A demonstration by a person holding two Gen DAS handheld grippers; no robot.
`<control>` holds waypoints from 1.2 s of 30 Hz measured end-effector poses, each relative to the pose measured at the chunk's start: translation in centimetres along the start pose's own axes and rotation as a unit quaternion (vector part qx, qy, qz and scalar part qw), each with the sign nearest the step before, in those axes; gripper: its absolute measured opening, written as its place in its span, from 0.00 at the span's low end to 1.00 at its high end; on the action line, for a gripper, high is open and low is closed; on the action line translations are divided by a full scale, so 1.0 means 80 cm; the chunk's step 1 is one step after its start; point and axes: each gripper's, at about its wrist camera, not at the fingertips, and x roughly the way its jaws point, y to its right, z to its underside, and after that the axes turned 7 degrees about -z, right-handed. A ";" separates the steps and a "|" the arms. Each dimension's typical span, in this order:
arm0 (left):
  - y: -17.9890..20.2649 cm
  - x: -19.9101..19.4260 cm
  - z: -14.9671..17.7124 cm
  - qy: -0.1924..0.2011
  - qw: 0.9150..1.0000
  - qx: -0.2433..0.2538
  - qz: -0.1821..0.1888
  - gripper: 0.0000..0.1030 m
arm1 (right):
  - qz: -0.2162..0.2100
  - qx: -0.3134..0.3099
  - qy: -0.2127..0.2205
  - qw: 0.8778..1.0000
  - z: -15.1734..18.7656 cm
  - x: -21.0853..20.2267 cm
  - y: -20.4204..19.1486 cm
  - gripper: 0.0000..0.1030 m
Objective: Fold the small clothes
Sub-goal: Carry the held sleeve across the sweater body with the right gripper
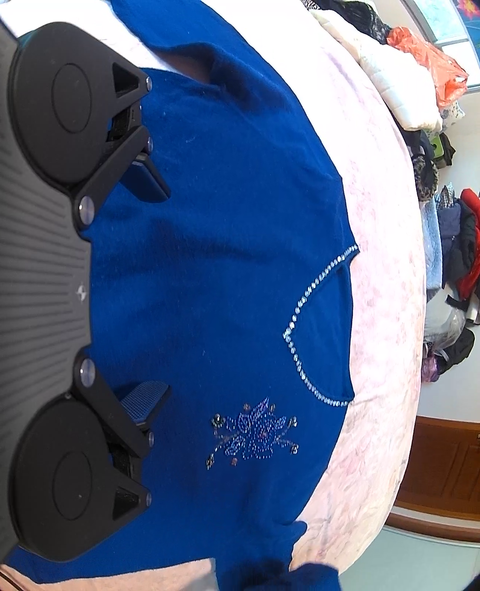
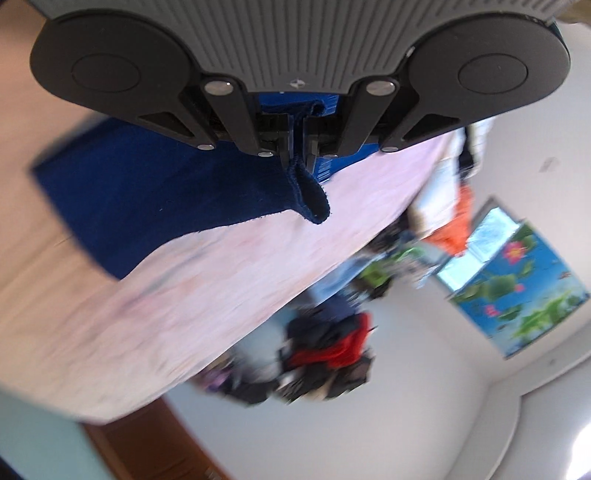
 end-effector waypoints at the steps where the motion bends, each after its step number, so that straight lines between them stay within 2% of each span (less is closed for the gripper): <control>1: -0.002 0.000 0.000 0.000 1.000 -0.001 -0.001 1.00 | -0.007 -0.001 -0.005 1.000 0.002 0.007 -0.008 0.07; 6: -0.013 -0.001 0.000 0.002 1.000 -0.009 -0.005 1.00 | -0.040 0.002 -0.028 0.999 0.013 0.038 -0.042 0.07; 13: -0.017 0.001 0.004 0.006 1.000 -0.001 -0.017 1.00 | -0.076 0.014 -0.041 0.996 0.006 0.049 -0.062 0.08; 20: -0.030 0.000 0.006 0.012 1.000 -0.005 -0.026 1.00 | -0.130 0.012 -0.055 0.990 -0.002 0.075 -0.109 0.08; 24: -0.044 0.000 0.008 0.012 0.999 -0.015 -0.031 1.00 | -0.146 0.005 -0.072 0.987 -0.003 0.106 -0.135 0.08; 36: -0.096 0.000 0.020 0.003 0.998 -0.059 -0.037 1.00 | -0.169 0.028 -0.130 0.977 0.038 0.226 -0.175 0.09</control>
